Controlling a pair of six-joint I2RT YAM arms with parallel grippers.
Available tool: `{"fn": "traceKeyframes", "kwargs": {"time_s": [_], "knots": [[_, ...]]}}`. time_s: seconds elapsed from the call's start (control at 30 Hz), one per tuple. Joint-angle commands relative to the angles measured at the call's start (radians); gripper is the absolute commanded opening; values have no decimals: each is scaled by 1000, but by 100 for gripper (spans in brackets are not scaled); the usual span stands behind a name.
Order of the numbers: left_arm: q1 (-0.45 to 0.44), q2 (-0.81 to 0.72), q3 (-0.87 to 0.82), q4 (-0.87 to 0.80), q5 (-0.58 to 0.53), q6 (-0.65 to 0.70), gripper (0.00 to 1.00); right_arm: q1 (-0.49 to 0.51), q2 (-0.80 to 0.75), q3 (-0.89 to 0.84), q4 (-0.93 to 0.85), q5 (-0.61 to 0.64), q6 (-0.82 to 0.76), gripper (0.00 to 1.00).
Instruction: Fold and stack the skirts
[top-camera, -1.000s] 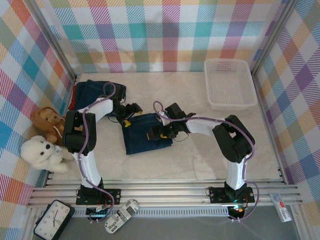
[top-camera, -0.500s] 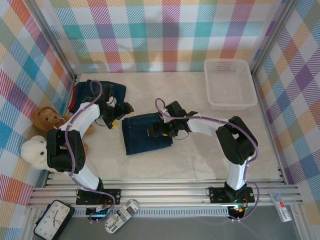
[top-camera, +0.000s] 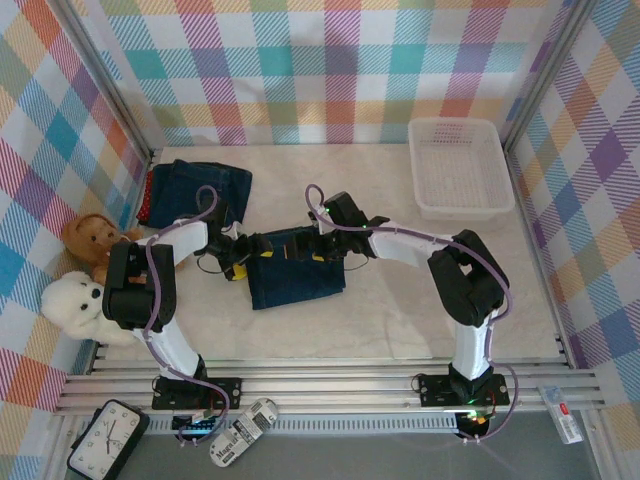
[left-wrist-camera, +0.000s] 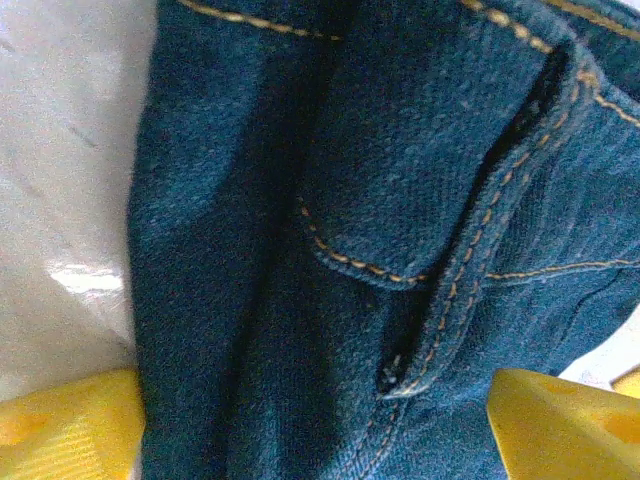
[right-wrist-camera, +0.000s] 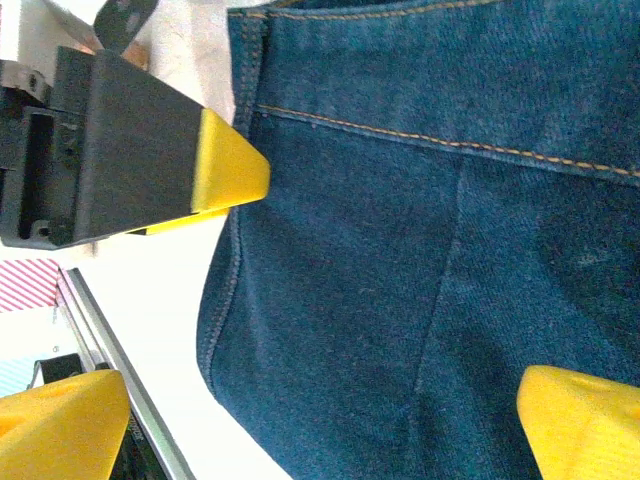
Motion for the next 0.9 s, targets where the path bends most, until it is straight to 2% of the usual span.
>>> {"fn": "traceKeyframes", "kwargs": {"time_s": [0.0,0.17,0.43,0.63,0.7,0.87], "knots": [[6,16,-18,23,40,31,84,5,27,7,21,-18,43,99],[5,29,-26,20,46,40,81,5,50,3,25,-23,72,99],[-20,13,-25,-39,-68,67,84,5,67,4,32,-26,98,99],[-54,28,-24,-20,-71,71,84,12,68,37,118,-128,60,99],[-54,46,-17,-25,-87,71,84,15,105,87,95,-157,30,99],[-53,64,-6,-23,-71,77,86,16,191,171,34,-67,63,99]]}}
